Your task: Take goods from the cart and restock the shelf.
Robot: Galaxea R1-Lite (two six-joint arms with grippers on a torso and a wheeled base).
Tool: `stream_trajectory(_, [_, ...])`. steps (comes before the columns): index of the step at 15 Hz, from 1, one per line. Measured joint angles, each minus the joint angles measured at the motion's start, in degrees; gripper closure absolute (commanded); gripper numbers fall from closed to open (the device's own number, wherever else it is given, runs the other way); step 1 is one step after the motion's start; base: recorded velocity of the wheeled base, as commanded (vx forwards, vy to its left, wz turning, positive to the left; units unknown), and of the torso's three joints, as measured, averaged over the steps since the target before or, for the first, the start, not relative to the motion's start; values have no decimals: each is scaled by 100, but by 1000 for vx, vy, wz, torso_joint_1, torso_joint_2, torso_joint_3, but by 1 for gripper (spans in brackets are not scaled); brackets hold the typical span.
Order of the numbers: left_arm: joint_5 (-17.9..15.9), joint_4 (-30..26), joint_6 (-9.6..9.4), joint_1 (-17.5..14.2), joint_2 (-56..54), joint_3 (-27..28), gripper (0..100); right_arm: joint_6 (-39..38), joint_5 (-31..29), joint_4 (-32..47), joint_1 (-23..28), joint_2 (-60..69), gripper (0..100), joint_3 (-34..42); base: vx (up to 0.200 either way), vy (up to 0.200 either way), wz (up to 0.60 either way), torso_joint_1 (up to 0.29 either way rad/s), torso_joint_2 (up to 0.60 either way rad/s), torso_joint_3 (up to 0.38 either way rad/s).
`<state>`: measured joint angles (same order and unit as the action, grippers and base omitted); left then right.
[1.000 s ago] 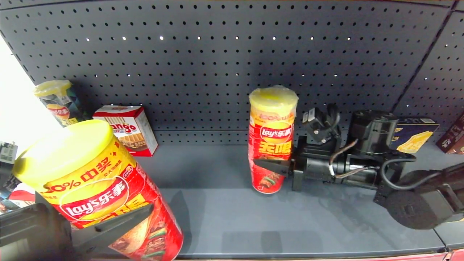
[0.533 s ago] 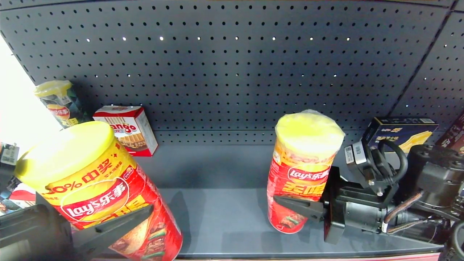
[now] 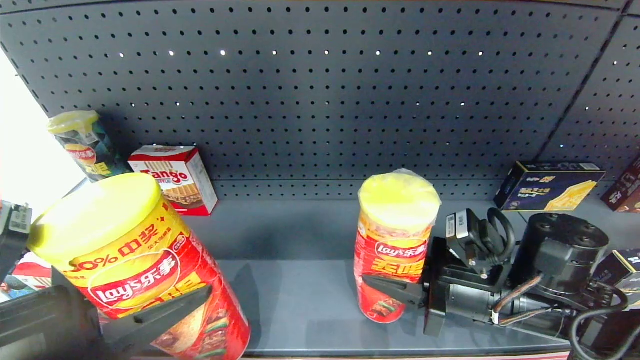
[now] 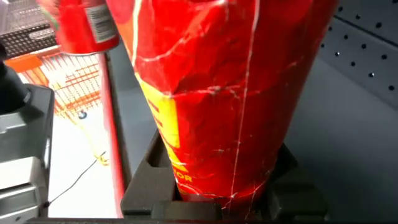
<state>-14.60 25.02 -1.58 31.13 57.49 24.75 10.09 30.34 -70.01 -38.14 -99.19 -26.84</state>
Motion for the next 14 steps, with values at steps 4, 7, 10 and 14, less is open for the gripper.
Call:
stream_trajectory(4, [2,2,6,0,11,-22,100,0,-101,-9,-83,-227,100,-154,0,0,0,0,0,0])
stream_trajectory(7, [2,2,9,6,15,-22,100,0,-134,-11,-190,-290,100,-201,0,0,0,0,0,0])
stream_trajectory(10, [2,2,9,6,15,-28,100,5,-235,-17,-291,-347,100,-251,0,0,0,0,0,0])
stream_trajectory(14, [0,16,13,6,15,-83,100,30,-330,-17,-282,-325,0,-129,0,0,0,0,0,0])
